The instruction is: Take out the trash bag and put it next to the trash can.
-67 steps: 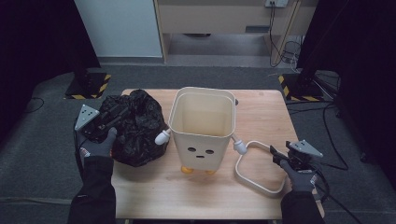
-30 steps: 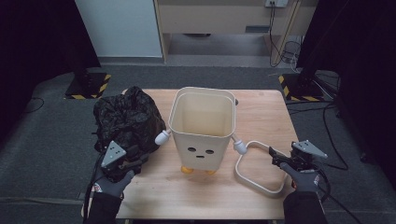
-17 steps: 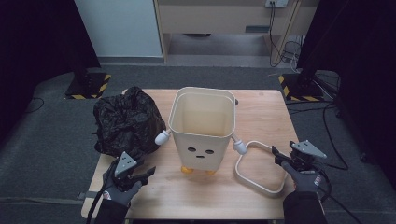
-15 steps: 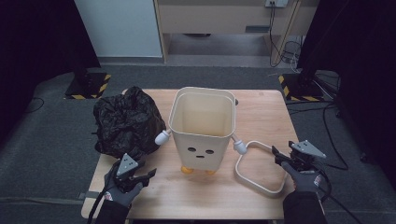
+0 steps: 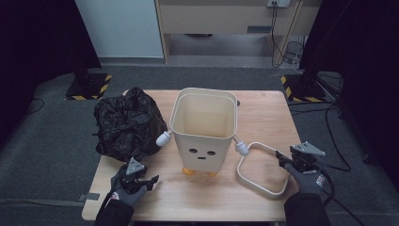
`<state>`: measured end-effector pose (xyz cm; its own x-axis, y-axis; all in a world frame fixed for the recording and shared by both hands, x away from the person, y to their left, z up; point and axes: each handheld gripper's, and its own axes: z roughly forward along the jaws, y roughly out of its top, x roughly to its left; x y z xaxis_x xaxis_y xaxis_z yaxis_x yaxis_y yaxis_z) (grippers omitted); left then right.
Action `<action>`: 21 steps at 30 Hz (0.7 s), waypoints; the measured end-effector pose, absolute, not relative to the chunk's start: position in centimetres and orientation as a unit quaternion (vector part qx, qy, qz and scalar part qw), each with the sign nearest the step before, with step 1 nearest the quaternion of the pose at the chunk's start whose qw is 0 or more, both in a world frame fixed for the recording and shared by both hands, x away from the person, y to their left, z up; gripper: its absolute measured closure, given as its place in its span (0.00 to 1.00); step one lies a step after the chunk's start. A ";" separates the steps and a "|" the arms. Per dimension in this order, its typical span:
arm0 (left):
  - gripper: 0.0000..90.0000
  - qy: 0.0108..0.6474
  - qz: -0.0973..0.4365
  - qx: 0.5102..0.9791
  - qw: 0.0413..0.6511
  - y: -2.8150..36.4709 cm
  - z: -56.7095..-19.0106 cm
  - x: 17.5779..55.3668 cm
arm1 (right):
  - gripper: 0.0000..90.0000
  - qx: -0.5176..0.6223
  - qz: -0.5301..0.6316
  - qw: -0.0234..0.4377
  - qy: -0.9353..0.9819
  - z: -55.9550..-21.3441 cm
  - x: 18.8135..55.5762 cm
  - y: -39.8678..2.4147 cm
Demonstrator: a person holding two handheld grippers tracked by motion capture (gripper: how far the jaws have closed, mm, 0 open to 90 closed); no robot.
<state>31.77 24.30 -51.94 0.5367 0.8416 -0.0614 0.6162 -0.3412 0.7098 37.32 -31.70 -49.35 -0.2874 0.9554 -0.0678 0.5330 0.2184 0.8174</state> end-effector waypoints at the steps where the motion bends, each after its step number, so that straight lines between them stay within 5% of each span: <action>1: 0.40 0.453 0.160 0.805 0.349 24.3 -52.0 31.8 | 0.44 0.521 0.351 0.296 0.720 -49.5 37.3 -31.8; 9: 0.35 0.454 0.157 0.806 0.345 24.0 -52.6 32.1 | 0.57 0.516 0.329 0.299 0.732 -50.3 37.6 -32.9; 21: 0.14 0.433 0.171 0.815 0.344 23.3 -53.3 32.4 | 0.62 0.527 0.301 0.251 0.754 -52.2 38.2 -33.8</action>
<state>32.44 23.31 -53.26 0.5667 0.8237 -0.0182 0.5878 -0.3888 0.7094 38.23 -33.85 -52.19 -0.3174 0.9463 -0.0612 0.6432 0.2622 0.7194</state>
